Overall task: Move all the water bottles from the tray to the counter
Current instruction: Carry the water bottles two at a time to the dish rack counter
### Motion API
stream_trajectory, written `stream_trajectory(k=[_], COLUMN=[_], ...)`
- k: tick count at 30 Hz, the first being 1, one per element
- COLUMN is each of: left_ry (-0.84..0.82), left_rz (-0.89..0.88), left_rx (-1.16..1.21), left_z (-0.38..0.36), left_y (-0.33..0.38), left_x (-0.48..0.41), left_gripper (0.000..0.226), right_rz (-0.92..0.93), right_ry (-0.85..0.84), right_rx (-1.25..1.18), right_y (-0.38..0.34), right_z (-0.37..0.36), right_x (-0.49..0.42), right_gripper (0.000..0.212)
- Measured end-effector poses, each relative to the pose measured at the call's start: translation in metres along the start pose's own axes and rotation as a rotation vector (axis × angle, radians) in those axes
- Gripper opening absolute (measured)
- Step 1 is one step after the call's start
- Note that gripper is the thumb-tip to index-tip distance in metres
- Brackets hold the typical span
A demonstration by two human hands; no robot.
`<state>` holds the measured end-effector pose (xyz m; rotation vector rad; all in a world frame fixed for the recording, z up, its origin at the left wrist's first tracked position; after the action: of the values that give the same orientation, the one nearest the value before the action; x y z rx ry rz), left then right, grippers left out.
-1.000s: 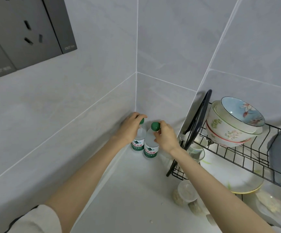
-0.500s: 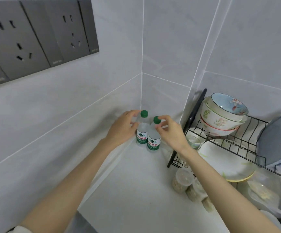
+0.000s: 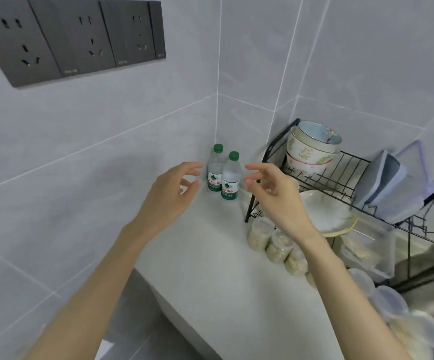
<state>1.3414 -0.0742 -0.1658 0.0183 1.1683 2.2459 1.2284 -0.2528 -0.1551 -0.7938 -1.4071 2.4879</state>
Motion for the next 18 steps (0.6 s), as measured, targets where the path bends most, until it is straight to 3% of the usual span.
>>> stream_trajectory(k=[8, 18], left_ry=[-0.099, -0.397], left_rz=[-0.015, -0.19], left_rx=[0.082, 0.133], left_z=[-0.005, -0.034], left_y=[0.021, 0.071], left_x=[0.071, 0.167], left_gripper=[0.031, 0.034], right_rz=[-0.07, -0.22], right_ry=[0.039, 0.243], right_rx=[0.065, 0.169], right_y=[-0.011, -0.053], right_z=[0.018, 0.054], right_x=[0.092, 0.24], right_gripper=[0.025, 0.024])
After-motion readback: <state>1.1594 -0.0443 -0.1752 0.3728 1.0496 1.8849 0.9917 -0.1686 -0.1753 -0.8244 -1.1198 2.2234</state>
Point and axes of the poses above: each hand's wrist, its own x-axis away from the middle knuckle, its own z-axis out of the back of the hand, y = z × x, the point moved 4 cm from there along -x, towards the middle knuckle, and after that the axes turned 4 degrees about z, right-handed, at the moved point
